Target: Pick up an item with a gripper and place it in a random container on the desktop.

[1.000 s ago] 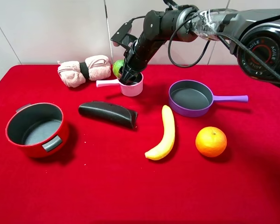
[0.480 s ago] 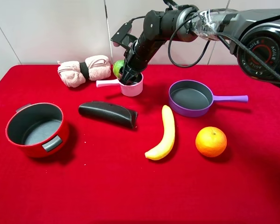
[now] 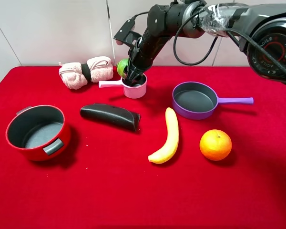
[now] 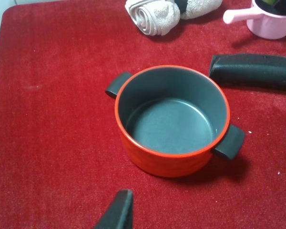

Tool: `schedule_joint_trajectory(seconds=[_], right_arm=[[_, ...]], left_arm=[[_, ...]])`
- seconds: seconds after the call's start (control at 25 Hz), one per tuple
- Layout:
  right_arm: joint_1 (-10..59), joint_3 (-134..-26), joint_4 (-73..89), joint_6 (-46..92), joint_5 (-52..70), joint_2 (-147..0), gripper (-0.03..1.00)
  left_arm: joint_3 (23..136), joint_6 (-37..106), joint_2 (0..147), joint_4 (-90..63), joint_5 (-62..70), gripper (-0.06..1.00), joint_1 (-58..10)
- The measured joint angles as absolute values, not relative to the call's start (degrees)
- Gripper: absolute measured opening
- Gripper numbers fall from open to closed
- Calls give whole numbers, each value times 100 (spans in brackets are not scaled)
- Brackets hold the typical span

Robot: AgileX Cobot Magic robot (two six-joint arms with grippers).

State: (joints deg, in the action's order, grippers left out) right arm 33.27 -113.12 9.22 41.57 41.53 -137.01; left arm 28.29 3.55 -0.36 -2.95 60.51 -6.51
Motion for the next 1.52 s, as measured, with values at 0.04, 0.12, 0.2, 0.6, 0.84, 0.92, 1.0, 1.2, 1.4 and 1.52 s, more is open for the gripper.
schedule_joint_trajectory(seconds=[0.04, 0.12, 0.2, 0.6, 0.84, 0.92, 1.0, 1.2, 1.4, 1.52], right_arm=[[3327, -11312, 915, 4157, 4153, -13701, 48], [3327, -11312, 915, 4157, 4155, -13696, 48], [3327, -11312, 915, 4157, 4160, -13696, 49], [3327, -11322, 915, 4038, 4160, -13696, 67], [3327, -11322, 915, 3675, 4160, -13696, 69], [3327, -11322, 915, 3492, 4160, -13696, 69], [3327, -11322, 871, 3295, 4160, -13696, 69], [3327, -11322, 661, 3039, 4264, -13671, 69], [3327, -11322, 609, 2908, 4606, -13519, 69], [3327, -11322, 608, 2806, 4838, -13343, 69]], left_arm=[[2829, 355, -36, -295, 6051, 98, -651], [2829, 355, -36, -295, 6051, 98, -651], [2829, 355, -36, -295, 6051, 98, -651], [2829, 355, -36, -295, 6051, 98, -651], [2829, 355, -36, -295, 6051, 98, -651], [2829, 355, -36, -295, 6051, 98, -651], [2829, 355, -36, -295, 6051, 98, -651], [2829, 355, -36, -295, 6051, 98, -651], [2829, 355, -36, -295, 6051, 98, -651], [2829, 355, -36, -295, 6051, 98, -651]])
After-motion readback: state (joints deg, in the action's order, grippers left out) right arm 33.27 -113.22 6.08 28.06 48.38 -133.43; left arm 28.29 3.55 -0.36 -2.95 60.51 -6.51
